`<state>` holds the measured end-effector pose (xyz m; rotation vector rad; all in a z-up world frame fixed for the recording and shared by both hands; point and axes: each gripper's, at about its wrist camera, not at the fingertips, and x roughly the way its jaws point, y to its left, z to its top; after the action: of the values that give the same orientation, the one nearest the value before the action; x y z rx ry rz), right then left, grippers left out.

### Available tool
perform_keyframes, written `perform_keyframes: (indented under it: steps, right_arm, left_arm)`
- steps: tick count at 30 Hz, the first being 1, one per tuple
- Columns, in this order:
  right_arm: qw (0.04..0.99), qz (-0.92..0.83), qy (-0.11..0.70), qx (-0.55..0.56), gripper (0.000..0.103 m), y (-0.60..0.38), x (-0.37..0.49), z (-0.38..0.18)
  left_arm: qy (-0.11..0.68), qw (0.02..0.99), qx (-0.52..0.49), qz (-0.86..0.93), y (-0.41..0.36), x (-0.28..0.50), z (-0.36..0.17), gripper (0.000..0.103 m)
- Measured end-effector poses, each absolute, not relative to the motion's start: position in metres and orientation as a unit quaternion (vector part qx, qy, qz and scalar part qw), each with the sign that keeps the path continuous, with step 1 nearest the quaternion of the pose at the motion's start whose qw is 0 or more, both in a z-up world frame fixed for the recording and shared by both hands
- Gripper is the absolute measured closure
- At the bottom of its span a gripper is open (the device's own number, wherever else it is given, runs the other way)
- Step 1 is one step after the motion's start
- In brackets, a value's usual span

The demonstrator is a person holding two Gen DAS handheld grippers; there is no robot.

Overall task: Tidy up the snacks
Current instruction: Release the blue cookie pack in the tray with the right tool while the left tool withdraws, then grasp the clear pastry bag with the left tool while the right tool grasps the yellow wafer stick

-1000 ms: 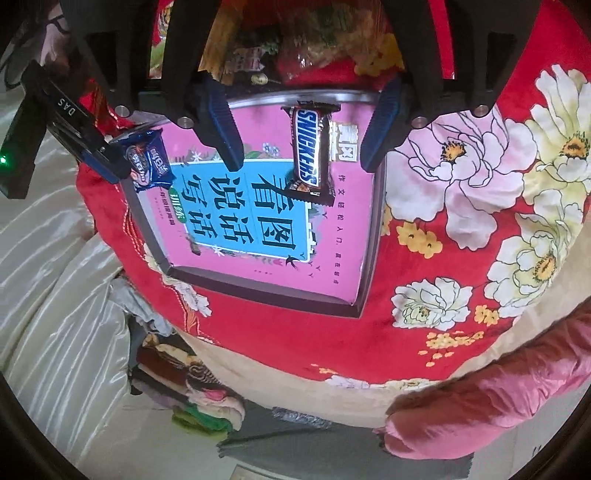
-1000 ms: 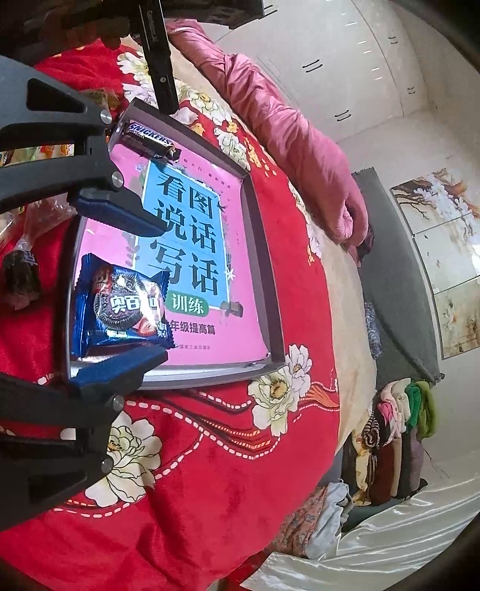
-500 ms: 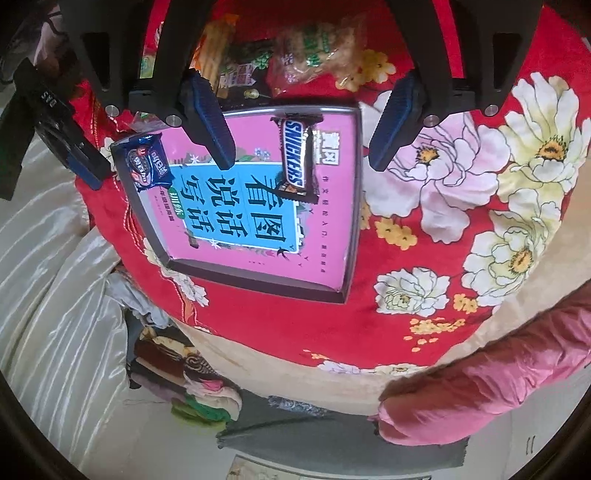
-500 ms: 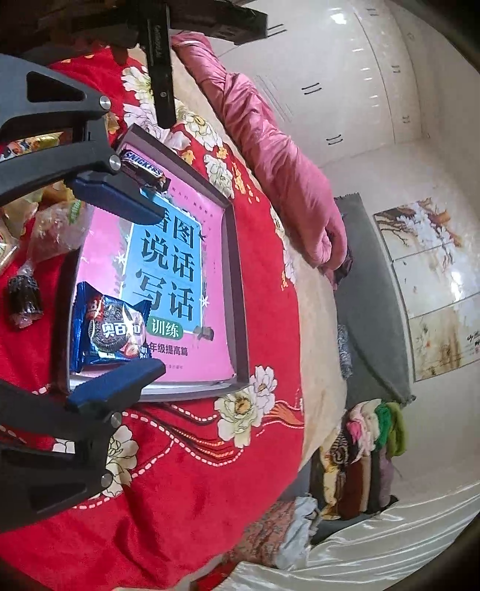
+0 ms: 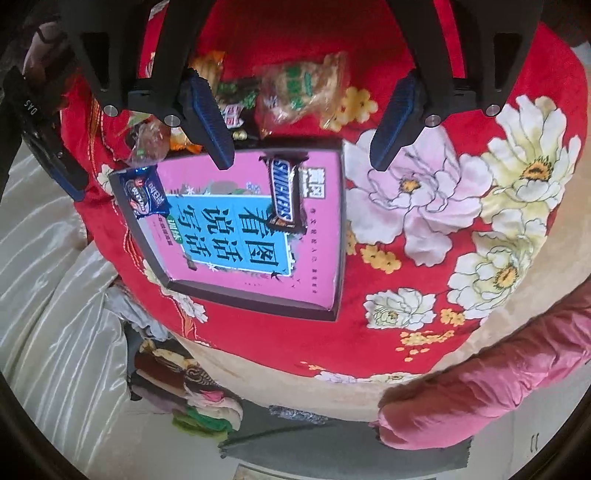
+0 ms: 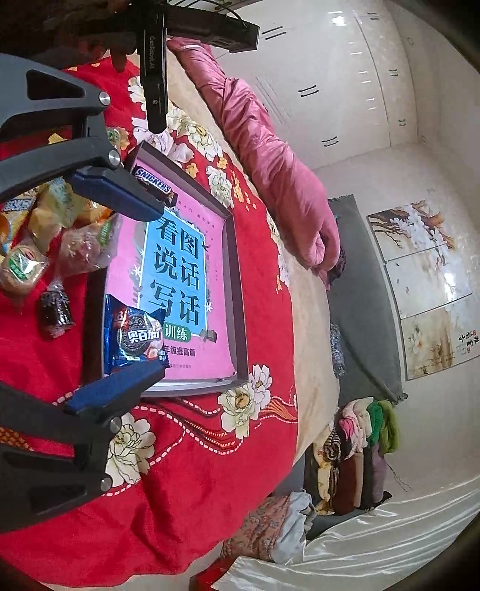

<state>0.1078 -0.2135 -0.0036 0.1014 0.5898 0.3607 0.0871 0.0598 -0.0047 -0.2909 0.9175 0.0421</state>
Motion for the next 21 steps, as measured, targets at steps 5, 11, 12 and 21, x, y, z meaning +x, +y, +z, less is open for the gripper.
perform_keyframes:
  steps: [5, 11, 12, 21]
  right_arm:
    - [0.941, 0.172, 0.288, 0.047, 0.023, -0.212, 0.094, -0.002]
    - [0.938, 0.173, 0.298, 0.033, 0.023, -0.207, 0.076, -0.002]
    - [0.937, 0.174, 0.300, 0.032, 0.023, -0.206, 0.073, -0.003]
    - [0.931, 0.178, 0.317, 0.013, 0.023, -0.197, 0.055, -0.007]
  left_arm:
    - [0.444, 0.885, -0.139, 0.025, 0.062, 0.076, -0.004, 0.026]
    - [0.450, 0.882, -0.135, 0.017, 0.059, 0.067, -0.006, 0.026]
    - [0.452, 0.882, -0.134, 0.016, 0.058, 0.066, -0.007, 0.026]
    - [0.456, 0.880, -0.130, 0.014, 0.057, 0.059, -0.007, 0.026]
